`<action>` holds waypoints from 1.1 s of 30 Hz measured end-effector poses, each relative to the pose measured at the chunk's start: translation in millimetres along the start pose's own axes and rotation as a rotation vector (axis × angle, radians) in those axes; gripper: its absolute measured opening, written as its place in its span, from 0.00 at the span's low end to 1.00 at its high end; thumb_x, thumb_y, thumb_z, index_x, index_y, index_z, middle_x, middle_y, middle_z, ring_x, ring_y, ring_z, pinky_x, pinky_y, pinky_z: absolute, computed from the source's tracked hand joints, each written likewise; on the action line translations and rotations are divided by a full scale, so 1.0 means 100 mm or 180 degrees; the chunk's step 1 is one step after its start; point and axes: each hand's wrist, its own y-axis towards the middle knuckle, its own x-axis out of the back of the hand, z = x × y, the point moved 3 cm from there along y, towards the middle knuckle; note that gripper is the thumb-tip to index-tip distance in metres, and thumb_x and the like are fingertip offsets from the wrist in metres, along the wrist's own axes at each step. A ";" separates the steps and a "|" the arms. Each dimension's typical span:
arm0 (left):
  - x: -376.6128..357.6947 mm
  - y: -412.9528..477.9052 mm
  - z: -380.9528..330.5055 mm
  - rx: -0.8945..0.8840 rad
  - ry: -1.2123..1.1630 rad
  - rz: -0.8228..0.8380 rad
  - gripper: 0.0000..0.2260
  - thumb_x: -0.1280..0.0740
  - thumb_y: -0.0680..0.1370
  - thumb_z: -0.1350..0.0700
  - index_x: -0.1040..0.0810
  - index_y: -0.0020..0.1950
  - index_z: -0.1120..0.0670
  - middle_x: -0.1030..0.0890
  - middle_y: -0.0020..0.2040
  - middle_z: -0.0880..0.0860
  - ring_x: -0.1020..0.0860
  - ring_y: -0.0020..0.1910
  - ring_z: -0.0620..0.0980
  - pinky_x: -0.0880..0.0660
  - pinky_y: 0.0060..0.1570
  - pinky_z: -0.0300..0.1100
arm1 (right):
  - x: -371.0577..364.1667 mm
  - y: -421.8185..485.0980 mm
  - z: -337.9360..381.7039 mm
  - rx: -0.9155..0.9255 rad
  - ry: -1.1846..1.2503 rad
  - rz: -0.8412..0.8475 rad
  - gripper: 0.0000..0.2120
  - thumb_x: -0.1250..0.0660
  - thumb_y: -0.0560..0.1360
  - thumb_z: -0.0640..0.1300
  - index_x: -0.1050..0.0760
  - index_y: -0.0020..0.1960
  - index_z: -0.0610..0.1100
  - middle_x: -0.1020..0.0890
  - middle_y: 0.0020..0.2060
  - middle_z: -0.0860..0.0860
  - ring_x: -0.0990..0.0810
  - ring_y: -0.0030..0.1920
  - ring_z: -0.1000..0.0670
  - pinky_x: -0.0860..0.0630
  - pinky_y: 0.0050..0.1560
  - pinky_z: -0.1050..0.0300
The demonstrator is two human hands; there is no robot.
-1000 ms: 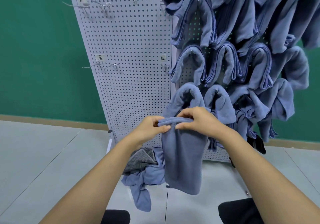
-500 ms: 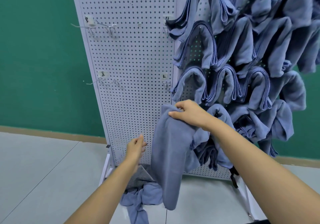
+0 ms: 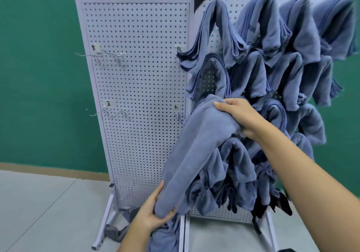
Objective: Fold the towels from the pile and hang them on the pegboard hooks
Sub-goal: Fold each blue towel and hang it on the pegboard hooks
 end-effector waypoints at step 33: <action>-0.23 -0.66 -1.37 -0.1493 0.2891 -0.0522 0.07 0.32 0.76 0.58 0.27 0.41 0.59 0.20 0.41 0.55 0.23 0.39 0.49 0.25 0.40 0.41 | 0.24 -0.15 -0.15 -0.0102 0.0045 0.0027 0.06 0.33 0.77 0.39 0.19 0.49 0.48 0.19 0.45 0.46 0.22 0.42 0.48 0.26 0.40 0.58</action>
